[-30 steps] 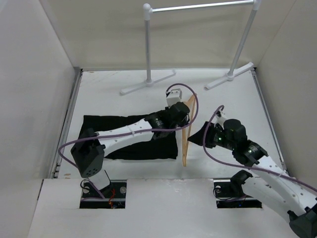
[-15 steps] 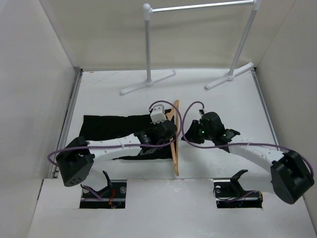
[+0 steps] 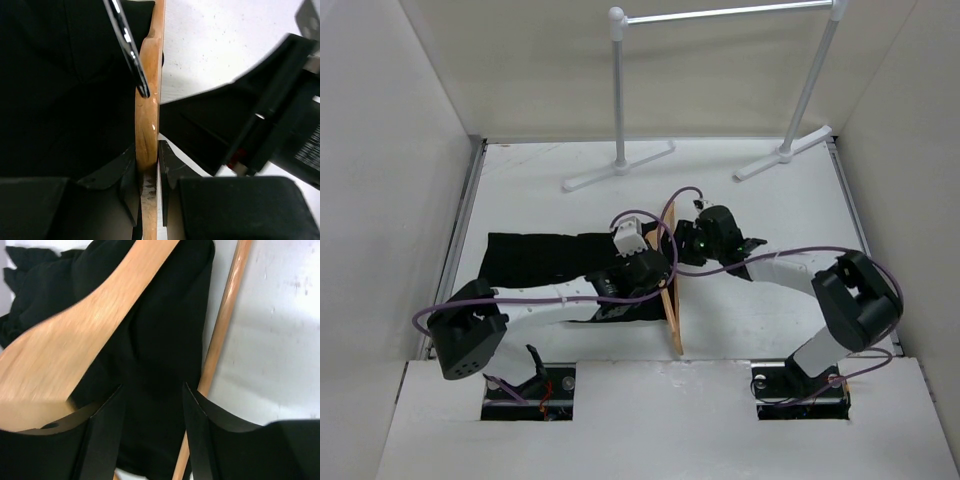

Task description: Place the trousers on the hanger

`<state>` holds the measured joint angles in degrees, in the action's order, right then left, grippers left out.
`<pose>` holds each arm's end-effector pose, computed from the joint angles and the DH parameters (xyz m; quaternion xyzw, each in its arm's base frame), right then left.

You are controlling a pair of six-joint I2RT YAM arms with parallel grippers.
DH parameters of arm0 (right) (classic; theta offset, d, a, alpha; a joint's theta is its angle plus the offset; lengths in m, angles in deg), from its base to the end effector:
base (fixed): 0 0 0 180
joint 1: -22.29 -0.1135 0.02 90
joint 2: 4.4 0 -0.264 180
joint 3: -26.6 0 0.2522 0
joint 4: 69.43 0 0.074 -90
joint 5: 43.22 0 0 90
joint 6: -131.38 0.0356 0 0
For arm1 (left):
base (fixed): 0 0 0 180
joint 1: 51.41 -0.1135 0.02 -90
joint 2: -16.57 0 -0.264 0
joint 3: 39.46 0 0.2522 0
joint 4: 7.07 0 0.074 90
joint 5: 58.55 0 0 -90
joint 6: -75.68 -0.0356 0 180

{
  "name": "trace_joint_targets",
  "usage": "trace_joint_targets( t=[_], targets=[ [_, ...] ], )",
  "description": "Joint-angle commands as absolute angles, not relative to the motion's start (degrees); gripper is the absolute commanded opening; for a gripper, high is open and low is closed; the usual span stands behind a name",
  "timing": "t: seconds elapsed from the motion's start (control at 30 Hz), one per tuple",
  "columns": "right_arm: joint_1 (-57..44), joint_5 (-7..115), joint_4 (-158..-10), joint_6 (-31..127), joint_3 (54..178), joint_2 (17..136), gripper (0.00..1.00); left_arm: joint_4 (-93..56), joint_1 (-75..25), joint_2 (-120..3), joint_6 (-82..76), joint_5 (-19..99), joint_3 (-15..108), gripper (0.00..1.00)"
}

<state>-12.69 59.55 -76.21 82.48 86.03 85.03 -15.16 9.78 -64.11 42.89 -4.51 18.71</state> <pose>0.2600 0.1915 0.1863 -0.0023 0.8899 0.3526 0.2893 0.1623 -0.2517 0.2251 -0.1242 0.8310 -0.2675 0.4716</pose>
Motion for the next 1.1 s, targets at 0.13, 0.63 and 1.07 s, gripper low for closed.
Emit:
trace_joint_targets(
  t=[0.13, 0.63, 1.07],
  targets=[
    [-13.6, 57.76, -74.14, 79.09, 90.55, 89.99, 0.57, -13.62, 8.58, -63.5, 43.87, -5.29, 17.99, 0.02],
    [-10.45, 66.29, -75.1, 91.03, 91.61, 84.2, 0.06, -13.45, 2.61, -58.93, 42.81, -3.79, 11.05, 0.02],
    [1.24, 68.75, -81.34, 90.69, 94.32, 83.22, 0.06, -20.65, -0.03, -50.58, 37.37, -2.91, 6.39, 0.02]
  ],
)
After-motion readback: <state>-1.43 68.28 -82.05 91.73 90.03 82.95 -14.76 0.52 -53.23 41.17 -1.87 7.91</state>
